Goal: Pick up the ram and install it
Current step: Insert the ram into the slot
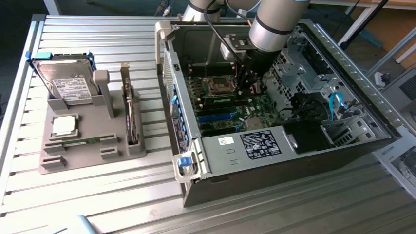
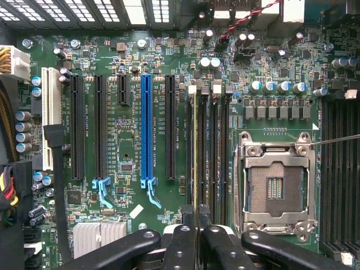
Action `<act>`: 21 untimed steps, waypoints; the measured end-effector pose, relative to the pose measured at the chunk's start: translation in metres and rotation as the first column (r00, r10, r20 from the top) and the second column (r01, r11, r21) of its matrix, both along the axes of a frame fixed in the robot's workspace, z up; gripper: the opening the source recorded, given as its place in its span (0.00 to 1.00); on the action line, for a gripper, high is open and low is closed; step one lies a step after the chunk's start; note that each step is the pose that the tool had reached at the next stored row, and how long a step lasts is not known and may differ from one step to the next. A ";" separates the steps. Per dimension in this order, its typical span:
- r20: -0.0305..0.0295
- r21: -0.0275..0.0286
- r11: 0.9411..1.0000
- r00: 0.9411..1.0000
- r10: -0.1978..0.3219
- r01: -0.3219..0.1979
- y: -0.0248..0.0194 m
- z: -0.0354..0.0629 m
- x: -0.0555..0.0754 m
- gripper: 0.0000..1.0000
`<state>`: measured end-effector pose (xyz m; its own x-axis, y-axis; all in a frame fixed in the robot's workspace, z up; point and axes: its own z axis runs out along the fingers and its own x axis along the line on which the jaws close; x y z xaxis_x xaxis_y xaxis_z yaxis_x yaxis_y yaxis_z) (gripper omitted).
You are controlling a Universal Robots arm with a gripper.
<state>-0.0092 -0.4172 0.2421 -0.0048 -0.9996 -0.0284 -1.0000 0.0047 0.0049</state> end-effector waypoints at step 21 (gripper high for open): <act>-0.002 0.001 1.000 1.000 0.000 0.000 -0.0003 -0.0029 0.000 0.12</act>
